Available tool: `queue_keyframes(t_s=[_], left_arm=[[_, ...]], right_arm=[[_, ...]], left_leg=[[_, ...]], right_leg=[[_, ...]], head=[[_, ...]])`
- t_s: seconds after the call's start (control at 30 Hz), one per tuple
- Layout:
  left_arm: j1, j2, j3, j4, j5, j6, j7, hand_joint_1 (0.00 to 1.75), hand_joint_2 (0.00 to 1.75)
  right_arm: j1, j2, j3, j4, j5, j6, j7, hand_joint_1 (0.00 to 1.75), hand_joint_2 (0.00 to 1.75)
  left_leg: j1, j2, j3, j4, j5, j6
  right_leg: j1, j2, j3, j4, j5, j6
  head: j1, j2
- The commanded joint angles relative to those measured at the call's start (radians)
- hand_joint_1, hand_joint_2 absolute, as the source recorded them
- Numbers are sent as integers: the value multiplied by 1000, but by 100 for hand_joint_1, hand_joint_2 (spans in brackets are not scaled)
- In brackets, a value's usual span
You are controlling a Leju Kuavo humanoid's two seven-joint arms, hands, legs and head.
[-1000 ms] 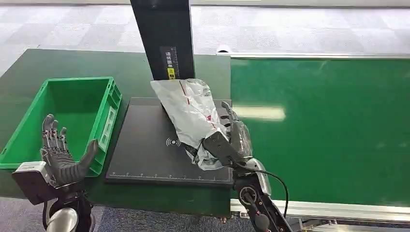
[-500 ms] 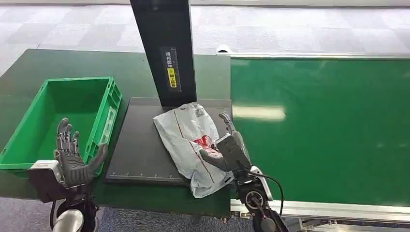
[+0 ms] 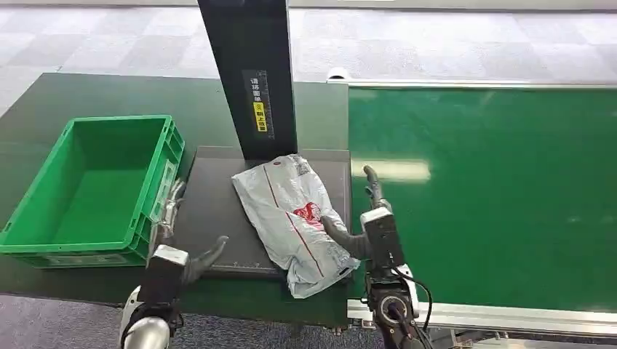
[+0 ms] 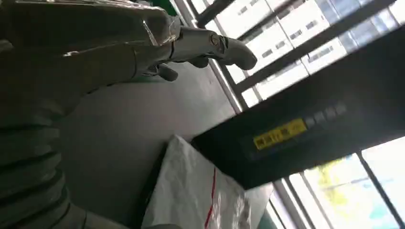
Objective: Moved the parcel from conveyor to table for the left to box.
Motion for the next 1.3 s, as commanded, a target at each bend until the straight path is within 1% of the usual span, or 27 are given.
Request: queue_keyframes(t_s=[0.03, 0.07, 0.1, 0.13, 0.17, 0.23, 0.33, 0.4, 0.43, 0.47, 0.5, 0.53, 0.6, 0.7, 0.77, 0.87, 0.93, 0.97, 1.0, 1.07, 1.1, 1.13, 1.17, 1.2, 1.23, 1.27, 1.3], left_arm=[[-261, 60, -296, 480, -155, -52, -7, 0, 175], [-294, 52, -326, 531, -189, -42, -8, 0, 175], [-335, 42, -365, 591, -240, -25, 1, 0, 175], [-361, 27, -383, 632, -254, -23, 3, 0, 175], [-386, 14, -400, 673, -258, -31, 2, 0, 175], [-425, -7, -431, 736, -261, -53, -8, 0, 175], [-468, -36, -471, 835, -263, -66, -30, 0, 175], [-476, -46, -482, 860, -262, -69, -32, 0, 175], [-495, -55, -504, 902, -274, -78, -30, 0, 175], [-507, -62, -521, 923, -288, -67, -28, 145, 175], [-507, -62, -521, 923, -288, -67, -28, 166, 175], [-520, -70, -532, 949, -294, -53, -26, 175, 175], [-525, -71, -538, 957, -299, -42, -26, 175, 175], [-534, -61, -535, 968, -296, -14, -21, 175, 175], [-522, -53, -487, 944, -249, 31, -23, 175, 175], [-511, -30, -445, 888, -214, 59, -28, 175, 175], [-493, -3, -407, 787, -190, 98, -32, 175, 175], [-484, 18, -388, 713, -179, 104, -29, 175, 175], [-480, 26, -384, 685, -177, 86, -17, 175, 175], [-461, 45, -336, 554, -168, 156, -36, 175, 175], [-454, 62, -335, 498, -163, 121, -9, 175, 175], [-440, 61, -294, 420, -156, 195, -37, 175, 175], [-421, 62, -254, 332, -110, 217, -53, 175, 175], [-396, 62, -189, 178, 47, 201, -98, 175, 175], [-391, 77, -170, 97, 36, 212, -90, 175, 175], [-383, 93, -124, -13, 54, 287, -126, 175, 175], [-380, 110, -114, -61, 59, 262, -91, 175, 175]], right_arm=[[129, -77, -164, -300, -53, -76, -92, 0, 175], [136, -81, -172, -305, -59, -74, -94, 0, 175], [145, -82, -183, -312, -66, -79, -101, 0, 175], [152, -83, -190, -319, -76, -83, -109, 0, 175], [159, -83, -197, -328, -82, -92, -116, 0, 175], [174, -79, -207, -348, -94, -104, -125, 0, 175], [189, -72, -211, -366, -95, -113, -126, 0, 175], [191, -68, -211, -368, -94, -114, -126, 0, 175], [192, -64, -213, -368, -94, -116, -126, 0, 175], [194, -59, -217, -369, -93, -119, -126, 0, 175], [194, -59, -217, -369, -93, -119, -126, 0, 175], [197, -55, -223, -374, -93, -123, -126, 0, 175], [200, -53, -225, -375, -92, -124, -124, 0, 175], [209, -50, -232, -377, -88, -123, -119, 0, 175], [213, -44, -236, -373, -84, -123, -113, 0, 175], [218, -37, -243, -370, -78, -124, -108, 0, 175], [224, -29, -254, -370, -75, -127, -106, 0, 175], [226, -28, -260, -371, -72, -129, -105, 0, 175], [226, -28, -261, -371, -70, -128, -104, 0, 175], [232, -30, -268, -372, -70, -132, -105, 0, 175], [235, -31, -271, -374, -69, -133, -105, 0, 175], [241, -31, -278, -377, -69, -141, -107, 0, 175], [251, -32, -284, -382, -68, -152, -109, 0, 175], [267, -35, -292, -389, -68, -168, -113, 0, 175], [274, -38, -295, -391, -70, -174, -116, 0, 175], [284, -52, -290, -389, -82, -184, -131, 0, 175], [286, -51, -294, -386, -82, -188, -130, 0, 175]], left_leg=[[-1, -9, 0, -2, 3, 1], [-1, -5, 0, -1, 2, 1], [-1, -8, 0, -2, 3, 1], [-1, -6, 0, -1, 2, 1], [-1, -9, 0, -2, 3, 1], [-1, -8, 0, -1, 3, 1], [-1, -3, 1, -1, 2, 1], [-1, -3, 2, -1, 1, 1], [-1, -4, 2, -2, 2, 2], [-1, -1, 2, 0, 1, 1], [-1, -2, 2, -1, 1, 1], [-1, -2, 2, -1, 1, 1], [-1, 0, 2, -1, 1, 1], [-1, 1, 2, -1, 1, 1], [-1, 2, 2, -1, 1, 1], [-1, 3, 3, -2, 1, 1], [-1, 4, 3, -1, 0, 0], [0, 4, 3, -1, 0, 1], [-1, 4, 3, -1, 0, 1], [0, 5, 2, -1, 0, 0], [0, 5, 1, 0, 0, 0], [0, 5, 0, 1, 0, 0], [0, 4, 1, 0, 0, 0], [0, 4, 0, 1, 0, 0], [0, 4, -2, 2, -1, 1], [0, 5, -1, 2, -1, 1], [1, 5, -3, 3, -1, 1]], right_leg=[[-1, -11, 3, -2, 0, 1], [-1, -6, 2, -1, 0, 0], [0, -11, 4, -2, 0, 0], [-1, -8, 3, -1, 0, 0], [-1, -12, 4, -2, 0, 0], [-1, -10, 4, -2, 0, 1], [-1, -6, 4, -2, 1, 0], [-1, -6, 4, -1, 0, 0], [0, -8, 6, -4, 1, 0], [-1, -3, 3, -1, 0, 0], [-1, -5, 4, -2, 0, 0], [-1, -5, 4, -2, 1, 0], [0, -2, 3, -2, 1, 0], [0, -3, 3, -2, 1, 0], [0, -1, 3, -2, 1, 0], [0, 0, 4, -2, 2, 0], [0, 1, 3, -1, 1, 0], [0, 1, 3, -2, 2, 0], [0, 1, 3, -1, 1, 0], [0, 2, 2, -1, 2, 0], [0, 2, 1, 0, 1, 0], [0, 2, 0, 0, 1, 0], [0, 2, 1, 0, 1, 0], [0, 1, 0, 0, 1, 0], [1, 1, -1, 1, 1, 0], [1, 2, -1, 1, 1, 0], [1, 3, -2, 2, 1, 0]], head=[[0, 0], [0, 0], [0, 0], [0, 0], [0, 0], [0, 0], [0, 0], [0, 0], [0, 0], [0, 0], [0, 0], [0, 0], [0, 0], [0, 0], [0, 0], [0, 0], [0, 0], [0, 0], [0, 0], [0, 0], [-1, 0], [0, 0], [0, 0], [0, 0], [0, 0], [0, 0], [0, 0]])
